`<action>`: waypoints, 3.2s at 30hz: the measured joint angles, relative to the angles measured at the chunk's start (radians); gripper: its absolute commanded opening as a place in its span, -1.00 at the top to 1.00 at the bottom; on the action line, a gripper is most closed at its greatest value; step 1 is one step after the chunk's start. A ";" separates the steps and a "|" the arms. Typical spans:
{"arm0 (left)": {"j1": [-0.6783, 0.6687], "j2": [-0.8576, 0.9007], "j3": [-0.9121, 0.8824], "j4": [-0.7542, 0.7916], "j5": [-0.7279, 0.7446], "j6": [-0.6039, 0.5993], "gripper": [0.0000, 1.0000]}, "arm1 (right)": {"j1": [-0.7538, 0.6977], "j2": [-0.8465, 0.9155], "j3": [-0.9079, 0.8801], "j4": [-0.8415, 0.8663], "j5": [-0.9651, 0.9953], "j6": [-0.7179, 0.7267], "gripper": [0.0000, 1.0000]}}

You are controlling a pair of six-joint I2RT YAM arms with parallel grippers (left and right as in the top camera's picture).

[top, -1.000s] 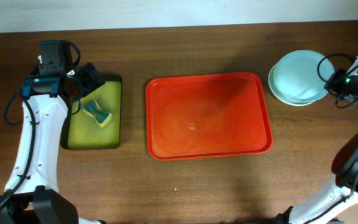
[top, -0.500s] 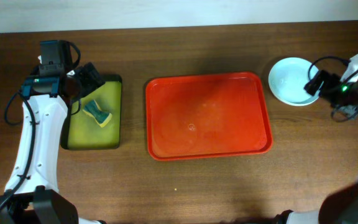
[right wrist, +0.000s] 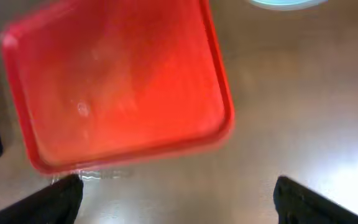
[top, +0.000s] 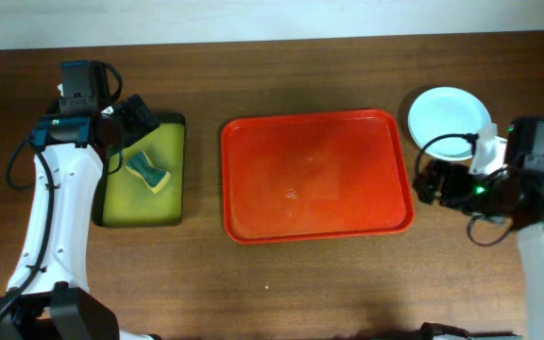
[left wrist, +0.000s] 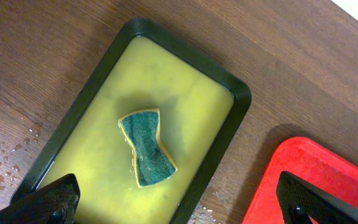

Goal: Clean dirty plates on tray and stack at the side

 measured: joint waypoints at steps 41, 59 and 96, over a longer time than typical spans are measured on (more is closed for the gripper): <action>0.000 0.001 0.002 0.000 0.003 0.000 -0.99 | 0.221 -1.191 -1.254 1.162 0.217 -0.001 -0.97; 0.000 -0.090 -0.069 -0.046 -0.101 0.001 -0.98 | 0.221 -1.191 -1.254 1.161 0.222 0.000 -0.97; -0.083 -1.619 -1.466 0.811 -0.033 0.472 -0.98 | 0.221 -1.192 -1.254 1.159 0.232 -0.001 -0.97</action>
